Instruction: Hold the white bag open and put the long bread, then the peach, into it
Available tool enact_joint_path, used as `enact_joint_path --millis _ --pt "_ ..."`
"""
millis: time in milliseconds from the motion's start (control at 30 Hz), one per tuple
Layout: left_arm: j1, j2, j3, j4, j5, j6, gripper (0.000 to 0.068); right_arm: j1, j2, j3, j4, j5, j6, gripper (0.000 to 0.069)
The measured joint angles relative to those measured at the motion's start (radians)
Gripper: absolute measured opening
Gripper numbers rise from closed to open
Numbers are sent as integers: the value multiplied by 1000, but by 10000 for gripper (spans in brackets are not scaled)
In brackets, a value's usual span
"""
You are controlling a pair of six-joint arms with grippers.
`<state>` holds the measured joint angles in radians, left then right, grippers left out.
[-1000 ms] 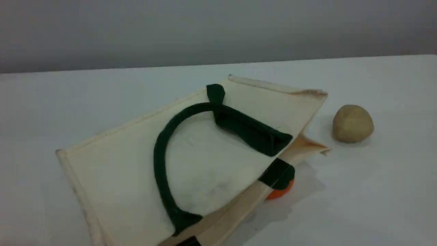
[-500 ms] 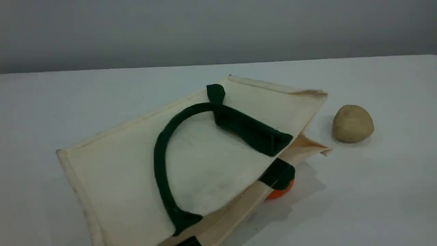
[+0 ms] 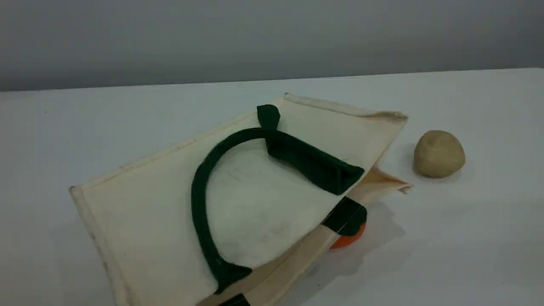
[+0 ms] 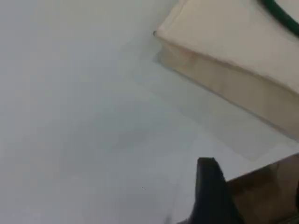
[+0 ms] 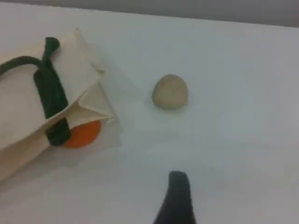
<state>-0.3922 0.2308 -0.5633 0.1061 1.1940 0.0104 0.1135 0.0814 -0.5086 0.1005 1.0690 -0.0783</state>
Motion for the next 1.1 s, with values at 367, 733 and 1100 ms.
enact_joint_path --millis 367,733,1100 --pt "0 -4 4 -7 -38 -1 379 -1 0 2 1 -5 -1 554" --pt "0 -4 61 -84 -118 -21 379 -1 0 2 1 -3 -1 554" --pt "0 -4 61 -83 -117 -20 379 -3 0 2 1 -3 -1 554"
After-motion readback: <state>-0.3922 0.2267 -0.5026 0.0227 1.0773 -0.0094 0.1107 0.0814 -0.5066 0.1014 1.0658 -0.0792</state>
